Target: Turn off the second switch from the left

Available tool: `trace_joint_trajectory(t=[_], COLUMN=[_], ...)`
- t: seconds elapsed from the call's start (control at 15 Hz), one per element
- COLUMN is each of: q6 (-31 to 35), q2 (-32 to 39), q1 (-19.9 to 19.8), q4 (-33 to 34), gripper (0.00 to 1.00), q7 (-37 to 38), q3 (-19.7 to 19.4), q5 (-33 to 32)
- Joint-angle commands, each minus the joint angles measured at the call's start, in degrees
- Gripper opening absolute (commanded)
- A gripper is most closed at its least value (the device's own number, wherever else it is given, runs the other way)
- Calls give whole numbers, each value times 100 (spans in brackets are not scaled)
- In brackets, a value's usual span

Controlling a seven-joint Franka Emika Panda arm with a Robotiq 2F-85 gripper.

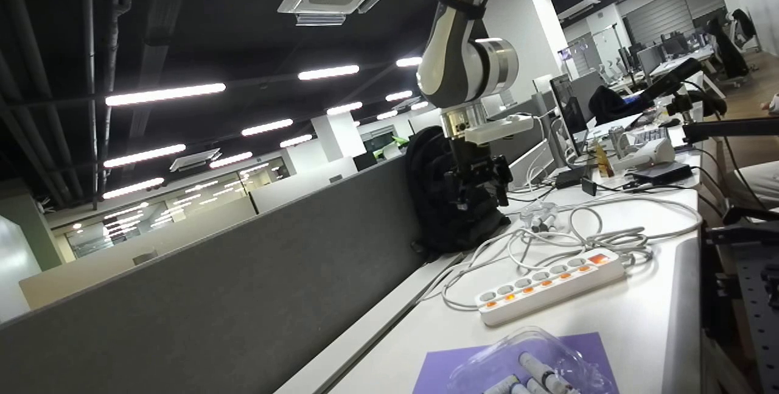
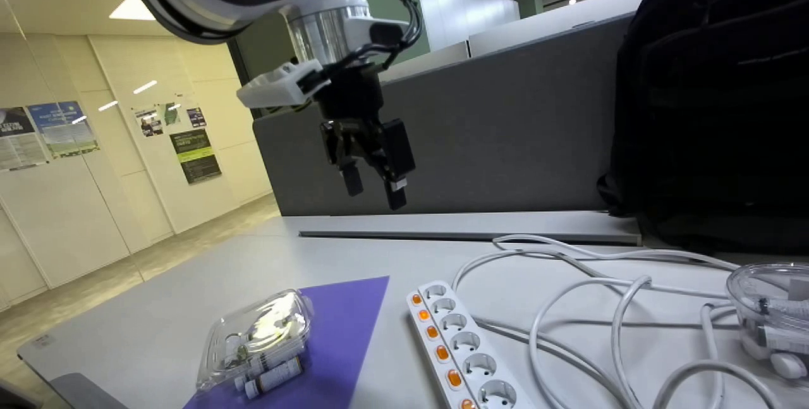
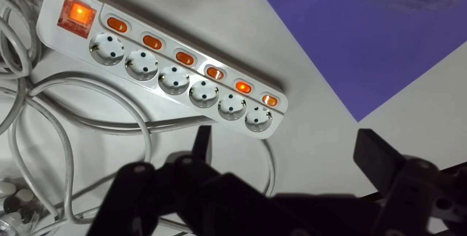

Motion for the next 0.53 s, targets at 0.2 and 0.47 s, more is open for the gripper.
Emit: trace_joint_trajectory(t=[0.2, 0.47], q6=[-367, -358], q2=[849, 1208], q1=[22, 17], q4=[801, 1050], gripper=[67, 39], q7=[292, 320], q3=[61, 54], q5=[-75, -118])
